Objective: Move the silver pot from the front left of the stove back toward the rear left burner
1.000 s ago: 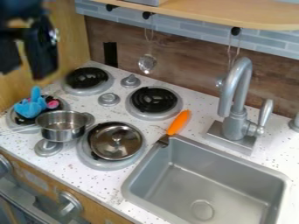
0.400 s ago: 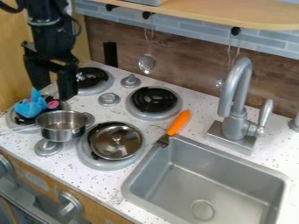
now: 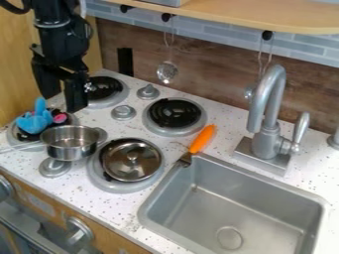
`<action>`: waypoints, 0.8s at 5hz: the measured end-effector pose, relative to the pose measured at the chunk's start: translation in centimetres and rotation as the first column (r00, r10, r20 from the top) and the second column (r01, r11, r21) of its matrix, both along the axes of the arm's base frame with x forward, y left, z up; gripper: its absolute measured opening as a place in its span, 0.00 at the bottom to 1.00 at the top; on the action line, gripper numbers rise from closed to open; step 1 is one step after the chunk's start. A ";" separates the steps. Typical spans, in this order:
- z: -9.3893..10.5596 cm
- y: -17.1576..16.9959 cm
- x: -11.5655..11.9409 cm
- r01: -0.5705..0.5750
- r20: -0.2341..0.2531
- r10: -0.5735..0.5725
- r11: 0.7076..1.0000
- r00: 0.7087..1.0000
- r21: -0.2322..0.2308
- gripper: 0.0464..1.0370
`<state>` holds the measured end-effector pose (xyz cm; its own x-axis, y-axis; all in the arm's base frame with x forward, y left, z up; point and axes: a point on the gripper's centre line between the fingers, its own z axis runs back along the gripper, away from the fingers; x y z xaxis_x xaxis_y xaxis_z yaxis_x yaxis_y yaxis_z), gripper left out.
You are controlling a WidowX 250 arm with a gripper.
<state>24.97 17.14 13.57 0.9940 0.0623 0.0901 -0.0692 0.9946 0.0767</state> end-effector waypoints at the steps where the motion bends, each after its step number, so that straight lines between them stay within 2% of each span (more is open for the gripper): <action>1: 0.0 0.0 0.0 -0.002 0.000 0.002 1.000 1.000 0.000 0.96; 2: 0.0 0.1 0.0 0.001 -0.002 -0.001 1.000 1.000 0.002 0.96; 3: -2.0 2.5 1.6 0.083 -0.061 -0.078 0.993 0.995 0.088 0.96; 4: -2.7 4.4 2.3 0.223 -0.038 -0.220 0.959 0.975 0.175 0.96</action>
